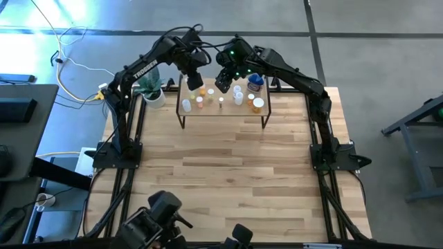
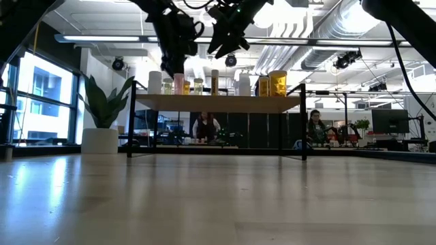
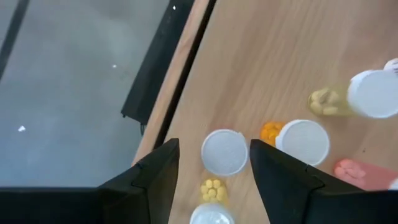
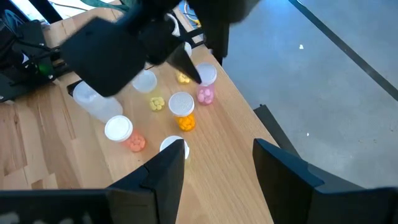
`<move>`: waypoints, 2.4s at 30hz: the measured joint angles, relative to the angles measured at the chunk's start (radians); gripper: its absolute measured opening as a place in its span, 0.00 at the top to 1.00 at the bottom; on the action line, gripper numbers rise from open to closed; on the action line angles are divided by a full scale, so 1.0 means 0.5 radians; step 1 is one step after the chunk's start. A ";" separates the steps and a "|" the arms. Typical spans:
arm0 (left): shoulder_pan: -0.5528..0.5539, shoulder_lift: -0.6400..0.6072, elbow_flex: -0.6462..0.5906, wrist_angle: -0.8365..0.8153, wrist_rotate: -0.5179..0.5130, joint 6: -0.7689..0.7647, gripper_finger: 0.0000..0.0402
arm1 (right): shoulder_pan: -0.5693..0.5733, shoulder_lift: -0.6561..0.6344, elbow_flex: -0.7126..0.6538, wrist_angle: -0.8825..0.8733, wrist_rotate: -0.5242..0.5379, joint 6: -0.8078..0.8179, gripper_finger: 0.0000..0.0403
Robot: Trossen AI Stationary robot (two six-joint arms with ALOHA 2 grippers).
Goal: Pick and place medicine bottles onto shelf by color
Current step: Return to Home Position
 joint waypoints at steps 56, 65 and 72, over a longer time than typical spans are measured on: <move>-0.996 -2.985 -2.707 1.538 0.166 -1.200 0.53 | 0.289 -0.291 0.002 0.718 0.006 0.200 0.55; -1.061 -3.682 -3.068 1.543 -0.080 -1.320 0.53 | 0.311 -0.357 0.001 0.633 0.006 0.402 0.55; -1.061 -3.848 -3.237 1.673 -0.003 -1.368 0.53 | 0.363 -0.466 0.001 0.505 0.028 0.439 0.55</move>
